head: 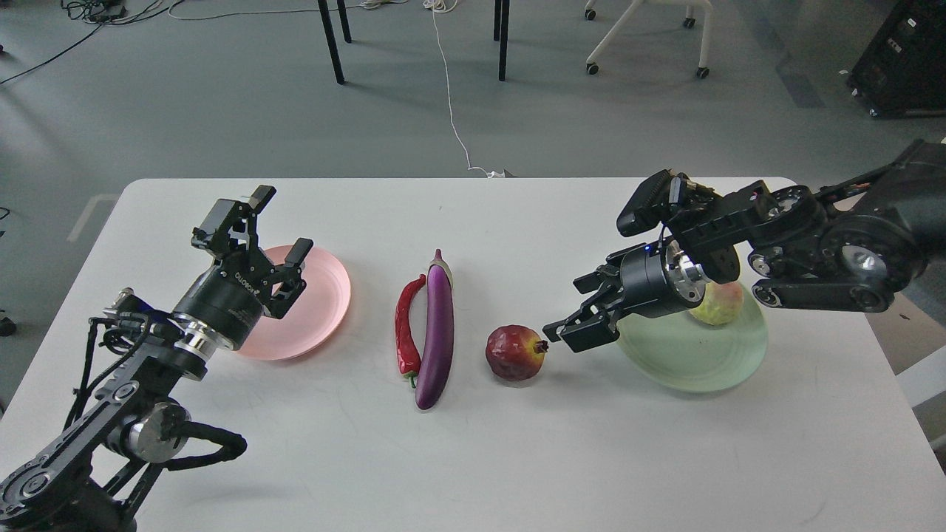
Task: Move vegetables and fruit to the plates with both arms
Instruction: 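Reach the right gripper down and grasp the red pomegranate, then carry the pomegranate onto the green plate and open the right gripper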
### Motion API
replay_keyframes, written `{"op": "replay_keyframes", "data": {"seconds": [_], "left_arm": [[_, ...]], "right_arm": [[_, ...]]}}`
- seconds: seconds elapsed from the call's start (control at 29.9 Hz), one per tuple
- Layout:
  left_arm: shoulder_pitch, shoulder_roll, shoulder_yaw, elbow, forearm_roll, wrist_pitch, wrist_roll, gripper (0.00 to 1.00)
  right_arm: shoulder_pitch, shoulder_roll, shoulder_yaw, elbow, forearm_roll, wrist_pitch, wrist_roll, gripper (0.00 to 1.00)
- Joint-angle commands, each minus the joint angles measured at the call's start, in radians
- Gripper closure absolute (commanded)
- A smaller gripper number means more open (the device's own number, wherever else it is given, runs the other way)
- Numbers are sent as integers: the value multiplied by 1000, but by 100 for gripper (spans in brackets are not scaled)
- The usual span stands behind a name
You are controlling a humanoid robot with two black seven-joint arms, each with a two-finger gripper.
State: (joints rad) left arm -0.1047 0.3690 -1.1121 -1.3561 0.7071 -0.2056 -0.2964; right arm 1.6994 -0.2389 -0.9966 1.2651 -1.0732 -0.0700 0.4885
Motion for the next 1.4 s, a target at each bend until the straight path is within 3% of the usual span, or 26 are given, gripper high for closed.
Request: {"op": "replay_keyframes", "data": {"seconds": [0.0,0.37,0.43,0.57,0.8,1.0,1.37], "left_arm": [[0,8,-2,-2,0,0,0,2],[0,11,0,-2,0,0,0,2],[0,13,0,-2,0,0,0,2],[0,13,0,-2,0,0,0,2],[2,15,0,-12,0,0,0,2],[2,13,0,-14,0,0,0,2],[0,5,1,-14,2,-2,3,2]], "right_arm": [[-18,105,-13,-70,1,-2,0,4],[-83,239,-52,-174,42,-7,0,10],[-83,239,-71,-181,47,-10,0,19],[-81,239,-74,-184,48,-10,0,52],[-60,230,-65,-170,53,-11,0,54],[26,97,-59,-98,36,-10,0,53],[48,-287,-77,-29,-217,1,0,52]]}}
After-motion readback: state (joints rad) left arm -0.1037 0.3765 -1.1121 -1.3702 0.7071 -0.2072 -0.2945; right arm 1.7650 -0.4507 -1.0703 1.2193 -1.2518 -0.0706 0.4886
